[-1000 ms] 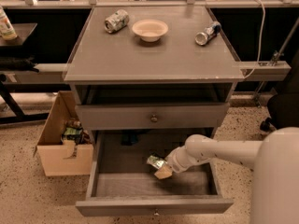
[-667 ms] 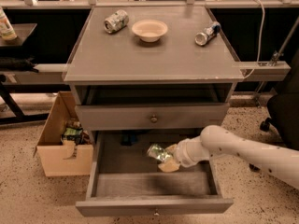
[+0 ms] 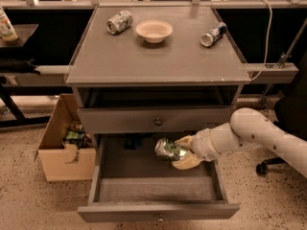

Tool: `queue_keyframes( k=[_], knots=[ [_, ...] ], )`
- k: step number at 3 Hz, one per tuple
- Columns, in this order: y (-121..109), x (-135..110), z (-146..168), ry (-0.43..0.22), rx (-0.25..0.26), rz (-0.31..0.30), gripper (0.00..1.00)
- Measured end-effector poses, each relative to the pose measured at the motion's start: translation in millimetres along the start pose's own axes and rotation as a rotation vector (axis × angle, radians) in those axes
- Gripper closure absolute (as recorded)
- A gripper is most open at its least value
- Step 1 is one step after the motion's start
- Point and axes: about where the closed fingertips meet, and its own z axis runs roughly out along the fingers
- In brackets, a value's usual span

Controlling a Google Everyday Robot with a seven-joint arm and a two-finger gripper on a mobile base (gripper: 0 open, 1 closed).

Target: Pick green can from middle drawer and place on counter

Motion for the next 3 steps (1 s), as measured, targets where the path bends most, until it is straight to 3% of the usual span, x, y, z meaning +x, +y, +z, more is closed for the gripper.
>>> queue_keyframes(
  k=[1, 2, 3],
  knots=[
    [18.4, -2.6, -4.3, -0.004, -0.077, -0.026, 1.0],
    [18.4, -2.6, -4.3, -0.004, -0.077, -0.026, 1.0],
    [21.8, -21.3, -14.7, -0.021, -0.132, -0.067, 1.0]
  ],
)
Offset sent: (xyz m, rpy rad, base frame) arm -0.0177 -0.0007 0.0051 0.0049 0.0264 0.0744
